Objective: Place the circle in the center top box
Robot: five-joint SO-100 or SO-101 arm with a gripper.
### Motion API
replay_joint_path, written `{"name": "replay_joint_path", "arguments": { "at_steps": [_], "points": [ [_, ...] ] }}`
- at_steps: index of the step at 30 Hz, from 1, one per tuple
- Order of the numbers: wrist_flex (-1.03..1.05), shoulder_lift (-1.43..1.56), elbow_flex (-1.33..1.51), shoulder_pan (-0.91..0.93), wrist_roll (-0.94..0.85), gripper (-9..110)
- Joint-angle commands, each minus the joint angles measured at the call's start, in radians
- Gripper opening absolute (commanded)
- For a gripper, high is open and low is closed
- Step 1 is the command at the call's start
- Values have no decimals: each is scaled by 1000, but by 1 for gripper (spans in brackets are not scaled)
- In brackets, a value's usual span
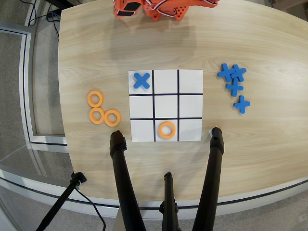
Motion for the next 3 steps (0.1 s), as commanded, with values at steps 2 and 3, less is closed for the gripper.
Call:
{"name": "replay_joint_path", "arguments": {
  "at_steps": [2,3],
  "points": [
    [-3,18,57,-2,5,0],
    [-3,18,57,-2,5,0]
  ]
}}
